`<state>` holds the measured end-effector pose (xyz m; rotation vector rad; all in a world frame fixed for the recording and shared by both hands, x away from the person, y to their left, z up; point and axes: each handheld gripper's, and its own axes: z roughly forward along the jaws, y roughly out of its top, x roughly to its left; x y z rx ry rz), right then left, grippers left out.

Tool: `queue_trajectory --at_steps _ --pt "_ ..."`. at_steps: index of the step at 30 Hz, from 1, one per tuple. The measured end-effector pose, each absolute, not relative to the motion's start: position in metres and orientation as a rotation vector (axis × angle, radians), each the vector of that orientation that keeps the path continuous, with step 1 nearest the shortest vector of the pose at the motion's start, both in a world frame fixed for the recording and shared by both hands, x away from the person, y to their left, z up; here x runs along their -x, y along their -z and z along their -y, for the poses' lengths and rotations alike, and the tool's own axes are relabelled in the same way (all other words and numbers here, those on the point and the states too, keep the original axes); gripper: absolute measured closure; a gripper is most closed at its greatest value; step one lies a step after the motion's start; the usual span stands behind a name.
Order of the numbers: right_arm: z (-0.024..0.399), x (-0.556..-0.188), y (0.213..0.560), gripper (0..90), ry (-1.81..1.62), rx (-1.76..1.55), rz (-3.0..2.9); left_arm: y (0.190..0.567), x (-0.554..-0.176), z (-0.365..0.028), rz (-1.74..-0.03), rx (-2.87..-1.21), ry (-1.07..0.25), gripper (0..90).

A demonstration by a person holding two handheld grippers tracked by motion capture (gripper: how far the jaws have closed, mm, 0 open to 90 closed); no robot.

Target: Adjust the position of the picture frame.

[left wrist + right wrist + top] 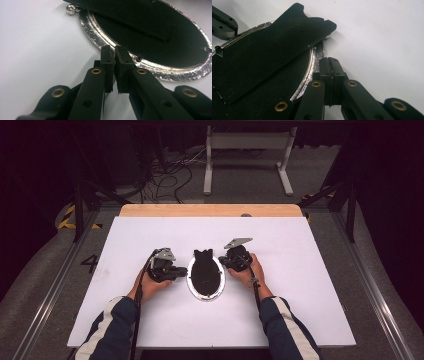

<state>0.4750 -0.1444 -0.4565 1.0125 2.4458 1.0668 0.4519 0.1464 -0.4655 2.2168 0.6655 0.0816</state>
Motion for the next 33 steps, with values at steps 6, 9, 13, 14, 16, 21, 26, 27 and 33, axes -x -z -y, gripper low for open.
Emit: queue_trajectory --at_steps 6,9,13,14,16,21,26,27,33 --pt "0.149 -0.463 0.458 90.0 -1.096 -0.993 -2.459 0.467 -0.441 -0.147 -0.630 -2.220 -0.069 89.7" --pt "0.152 -0.456 0.458 90.0 -1.093 -0.971 -2.462 0.466 -0.438 -0.147 -0.630 -2.222 -0.039 89.7" --pt "0.152 -0.453 0.458 90.0 -1.094 -0.977 -2.453 0.463 -0.435 -0.142 -0.616 -2.260 -0.122 89.4" --pt "0.152 -0.454 0.458 90.0 -1.093 -0.975 -2.452 0.462 -0.435 -0.139 -0.617 -2.285 -0.196 87.0" --pt "0.151 -0.454 0.458 90.0 -1.077 -0.957 -2.456 0.462 -0.438 -0.135 -0.629 -2.285 -0.261 85.5" --pt "0.148 -0.458 0.459 90.0 -1.085 -0.966 -2.435 0.463 -0.450 -0.128 -0.707 -2.259 -0.353 82.5" --pt "0.145 -0.461 0.460 90.0 -1.080 -0.972 -2.418 0.464 -0.456 -0.127 -0.728 -2.227 -0.302 84.0" --pt "0.145 -0.462 0.460 90.0 -1.083 -0.975 -2.420 0.465 -0.457 -0.127 -0.720 -2.224 -0.291 89.9" --pt "0.151 -0.462 0.459 90.0 -1.127 -0.980 -2.465 0.465 -0.454 -0.129 -0.693 -2.223 -0.187 90.0"
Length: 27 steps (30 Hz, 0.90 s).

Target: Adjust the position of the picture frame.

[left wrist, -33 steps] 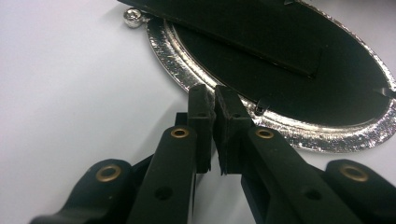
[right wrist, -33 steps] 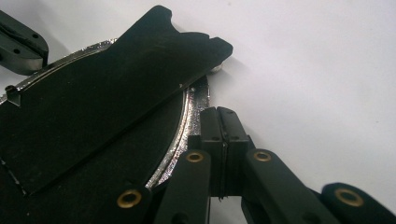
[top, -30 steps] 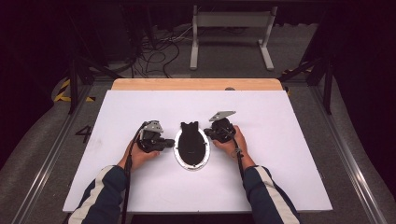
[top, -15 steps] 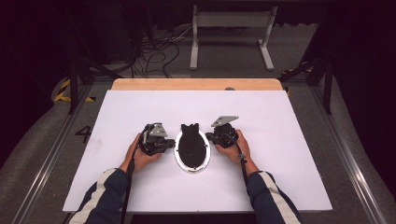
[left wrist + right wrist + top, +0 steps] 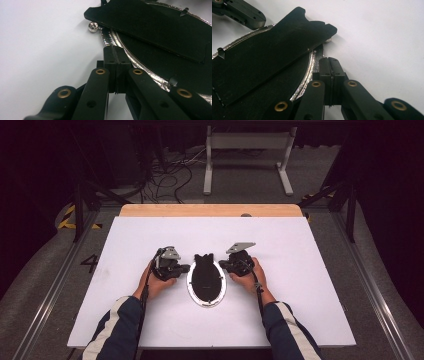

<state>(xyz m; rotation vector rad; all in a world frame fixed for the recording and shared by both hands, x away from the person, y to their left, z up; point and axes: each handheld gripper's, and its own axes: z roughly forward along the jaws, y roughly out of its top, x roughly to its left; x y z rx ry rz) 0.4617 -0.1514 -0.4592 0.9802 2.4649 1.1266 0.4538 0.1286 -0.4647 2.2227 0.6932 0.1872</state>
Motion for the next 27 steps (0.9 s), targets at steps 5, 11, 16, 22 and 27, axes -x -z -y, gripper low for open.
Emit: queue_trajectory --at_steps 5,11,16,22,27 --pt "0.156 -0.453 0.457 90.0 -1.105 -0.955 -2.500 0.462 -0.443 -0.123 -0.636 -2.262 -0.176 90.0" --pt "0.159 -0.437 0.457 90.0 -1.102 -0.943 -2.512 0.459 -0.428 -0.120 -0.583 -2.304 -0.151 90.0" --pt "0.161 -0.428 0.457 90.0 -1.103 -0.930 -2.526 0.460 -0.421 -0.121 -0.615 -2.294 -0.099 90.0" --pt "0.160 -0.420 0.456 90.0 -1.080 -0.893 -2.524 0.455 -0.415 -0.116 -0.531 -2.357 -0.186 90.0" --pt "0.172 -0.398 0.452 90.0 -1.124 -0.885 -2.455 0.450 -0.420 -0.122 -0.570 -2.315 -0.242 90.0"
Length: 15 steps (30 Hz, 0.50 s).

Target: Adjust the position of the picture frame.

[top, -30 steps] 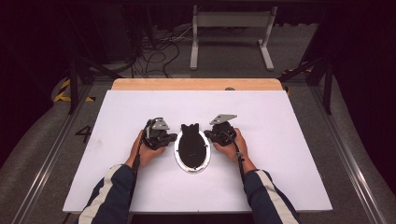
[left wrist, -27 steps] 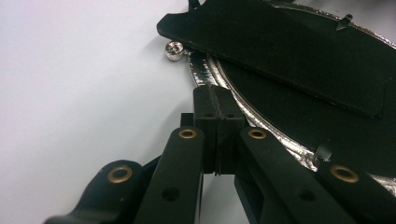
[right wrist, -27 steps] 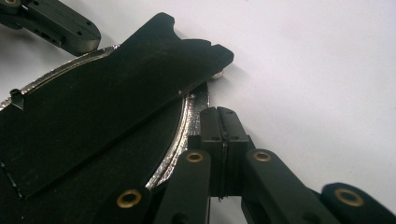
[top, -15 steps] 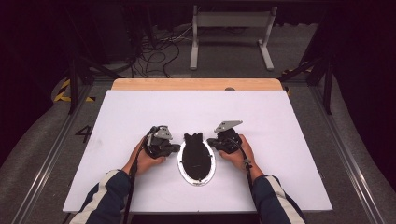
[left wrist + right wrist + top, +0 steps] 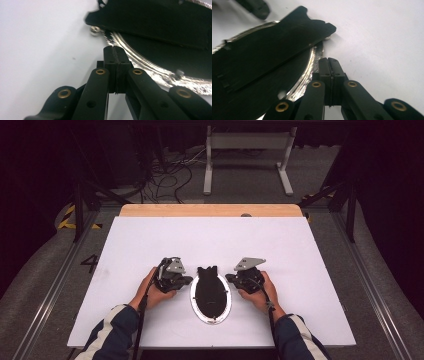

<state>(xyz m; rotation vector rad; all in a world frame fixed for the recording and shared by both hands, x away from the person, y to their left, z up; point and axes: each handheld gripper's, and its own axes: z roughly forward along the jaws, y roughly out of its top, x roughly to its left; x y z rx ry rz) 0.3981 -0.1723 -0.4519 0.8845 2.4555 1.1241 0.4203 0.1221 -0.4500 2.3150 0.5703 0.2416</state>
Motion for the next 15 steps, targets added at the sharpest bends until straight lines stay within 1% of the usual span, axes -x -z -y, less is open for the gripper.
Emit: queue_trajectory --at_steps 3,5,10,13,15 --pt "0.171 -0.376 0.444 90.0 -1.139 -0.820 -2.463 0.442 -0.425 -0.127 -0.590 -2.231 -0.265 90.0" --pt "0.171 -0.369 0.443 90.0 -1.163 -0.812 -2.466 0.440 -0.427 -0.126 -0.581 -2.218 -0.284 90.0" --pt "0.157 -0.335 0.442 90.0 -1.209 -0.746 -2.493 0.435 -0.436 -0.117 -0.585 -2.147 -0.270 90.0" --pt "0.144 -0.315 0.444 90.0 -1.227 -0.708 -2.515 0.438 -0.443 -0.101 -0.581 -2.163 -0.256 90.0" --pt "0.135 -0.300 0.445 90.0 -1.245 -0.670 -2.536 0.439 -0.446 -0.091 -0.564 -2.186 -0.268 90.0"
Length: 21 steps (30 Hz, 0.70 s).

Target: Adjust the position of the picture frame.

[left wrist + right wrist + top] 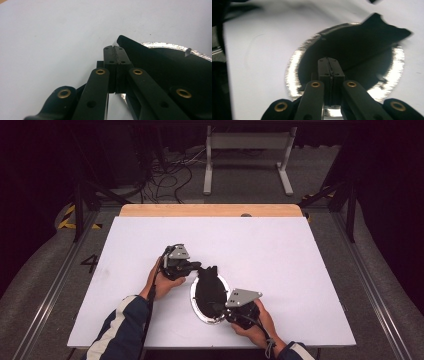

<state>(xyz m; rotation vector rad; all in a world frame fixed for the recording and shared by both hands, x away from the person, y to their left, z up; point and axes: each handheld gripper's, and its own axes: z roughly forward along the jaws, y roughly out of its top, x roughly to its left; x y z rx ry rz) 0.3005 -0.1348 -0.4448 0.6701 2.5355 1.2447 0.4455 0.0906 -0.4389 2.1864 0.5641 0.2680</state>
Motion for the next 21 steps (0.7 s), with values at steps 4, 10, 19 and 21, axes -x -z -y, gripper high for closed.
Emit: queue_trajectory --at_steps 4,10,19,21 --pt "0.126 -0.288 0.447 90.0 -1.262 -0.648 -2.551 0.440 -0.449 -0.079 -0.552 -2.218 -0.290 90.0" --pt "0.110 -0.275 0.460 90.0 -1.245 -0.637 -2.573 0.445 -0.456 -0.068 -0.574 -2.264 -0.290 89.8" --pt "0.098 -0.275 0.466 90.0 -1.146 -0.627 -2.564 0.449 -0.466 -0.060 -0.587 -2.332 -0.286 90.0" --pt "0.098 -0.274 0.466 90.0 -1.142 -0.633 -2.560 0.449 -0.467 -0.060 -0.568 -2.351 -0.295 90.0"
